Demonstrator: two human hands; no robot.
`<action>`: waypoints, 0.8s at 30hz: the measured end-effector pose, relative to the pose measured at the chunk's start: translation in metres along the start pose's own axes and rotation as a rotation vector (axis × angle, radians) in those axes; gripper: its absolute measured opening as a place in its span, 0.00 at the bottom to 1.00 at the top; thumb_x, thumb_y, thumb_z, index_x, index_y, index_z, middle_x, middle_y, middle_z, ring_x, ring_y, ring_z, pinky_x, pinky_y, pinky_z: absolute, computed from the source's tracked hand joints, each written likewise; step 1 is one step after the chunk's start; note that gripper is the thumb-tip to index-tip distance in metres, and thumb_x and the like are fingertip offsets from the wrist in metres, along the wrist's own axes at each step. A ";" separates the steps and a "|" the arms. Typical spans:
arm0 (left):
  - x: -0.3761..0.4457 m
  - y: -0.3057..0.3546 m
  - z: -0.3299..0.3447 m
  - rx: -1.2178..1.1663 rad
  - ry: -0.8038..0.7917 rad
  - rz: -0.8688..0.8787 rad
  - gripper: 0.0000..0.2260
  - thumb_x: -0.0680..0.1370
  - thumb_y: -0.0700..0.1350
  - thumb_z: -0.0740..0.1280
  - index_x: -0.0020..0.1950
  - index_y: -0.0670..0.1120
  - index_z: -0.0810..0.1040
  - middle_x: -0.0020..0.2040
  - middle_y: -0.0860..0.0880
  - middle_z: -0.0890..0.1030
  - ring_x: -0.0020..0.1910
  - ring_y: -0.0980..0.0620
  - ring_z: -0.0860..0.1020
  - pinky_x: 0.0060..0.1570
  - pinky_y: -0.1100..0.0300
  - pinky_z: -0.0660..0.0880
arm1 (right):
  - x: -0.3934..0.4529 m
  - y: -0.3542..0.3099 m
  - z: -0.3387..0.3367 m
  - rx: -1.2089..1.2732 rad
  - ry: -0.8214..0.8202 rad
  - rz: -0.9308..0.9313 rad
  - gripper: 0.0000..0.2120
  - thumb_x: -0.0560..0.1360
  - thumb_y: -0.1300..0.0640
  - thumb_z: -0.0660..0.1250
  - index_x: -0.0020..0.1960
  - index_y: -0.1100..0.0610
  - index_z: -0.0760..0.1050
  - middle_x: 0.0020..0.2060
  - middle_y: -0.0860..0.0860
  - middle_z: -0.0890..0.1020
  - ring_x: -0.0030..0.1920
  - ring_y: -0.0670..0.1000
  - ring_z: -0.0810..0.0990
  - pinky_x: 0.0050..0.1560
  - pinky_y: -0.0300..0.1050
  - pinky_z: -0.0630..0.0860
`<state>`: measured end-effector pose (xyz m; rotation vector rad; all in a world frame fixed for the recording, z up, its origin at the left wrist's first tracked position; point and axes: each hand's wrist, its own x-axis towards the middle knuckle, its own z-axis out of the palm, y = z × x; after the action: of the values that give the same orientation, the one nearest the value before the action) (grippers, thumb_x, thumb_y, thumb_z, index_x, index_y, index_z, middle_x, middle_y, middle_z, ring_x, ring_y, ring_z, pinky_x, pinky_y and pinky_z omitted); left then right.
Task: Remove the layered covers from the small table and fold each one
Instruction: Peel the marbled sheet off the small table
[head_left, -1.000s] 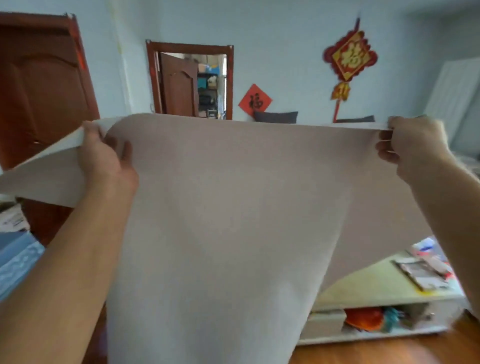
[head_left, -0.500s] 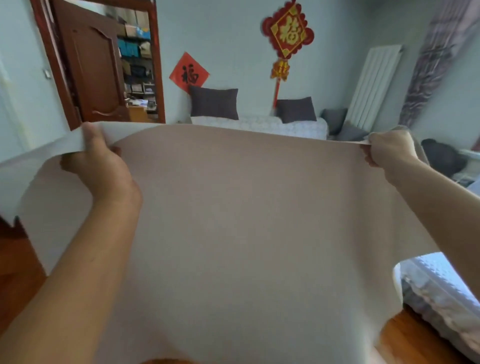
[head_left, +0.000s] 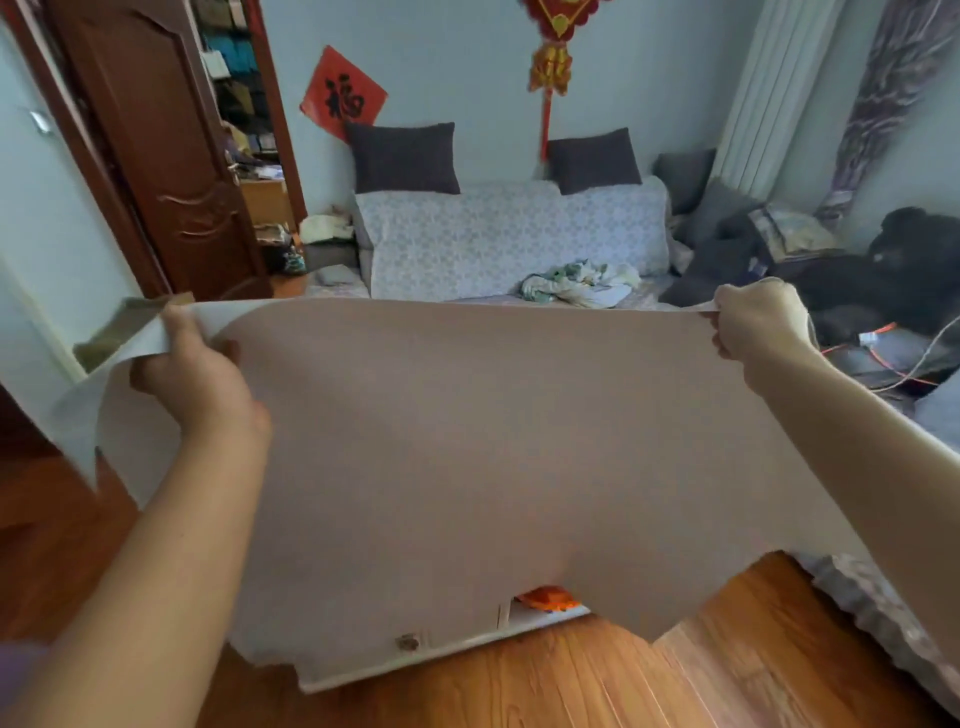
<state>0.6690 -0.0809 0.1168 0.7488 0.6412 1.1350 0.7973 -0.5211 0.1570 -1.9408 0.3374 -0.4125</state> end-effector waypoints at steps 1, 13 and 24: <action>-0.007 0.002 0.001 -0.021 -0.009 0.009 0.19 0.81 0.54 0.67 0.67 0.44 0.70 0.58 0.47 0.81 0.48 0.55 0.83 0.39 0.64 0.80 | 0.012 0.003 -0.001 -0.016 0.018 -0.012 0.09 0.74 0.53 0.59 0.43 0.57 0.75 0.39 0.56 0.80 0.35 0.56 0.79 0.42 0.47 0.79; -0.017 -0.041 0.063 0.048 0.068 -0.063 0.14 0.83 0.53 0.63 0.65 0.48 0.74 0.53 0.51 0.80 0.50 0.55 0.81 0.42 0.63 0.82 | 0.141 -0.003 0.069 -0.450 -0.082 -0.254 0.07 0.75 0.66 0.60 0.51 0.62 0.75 0.45 0.60 0.78 0.46 0.60 0.79 0.46 0.55 0.83; 0.194 -0.157 0.221 0.272 0.167 -0.186 0.17 0.81 0.51 0.66 0.69 0.49 0.72 0.55 0.52 0.77 0.46 0.55 0.78 0.48 0.56 0.81 | 0.298 -0.057 0.279 -0.933 -0.232 -0.346 0.10 0.76 0.68 0.65 0.55 0.67 0.80 0.51 0.64 0.79 0.55 0.65 0.79 0.42 0.50 0.76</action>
<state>0.9857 0.0228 0.1094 0.8105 0.9998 0.9557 1.1895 -0.3936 0.1455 -2.9504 0.0188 -0.2554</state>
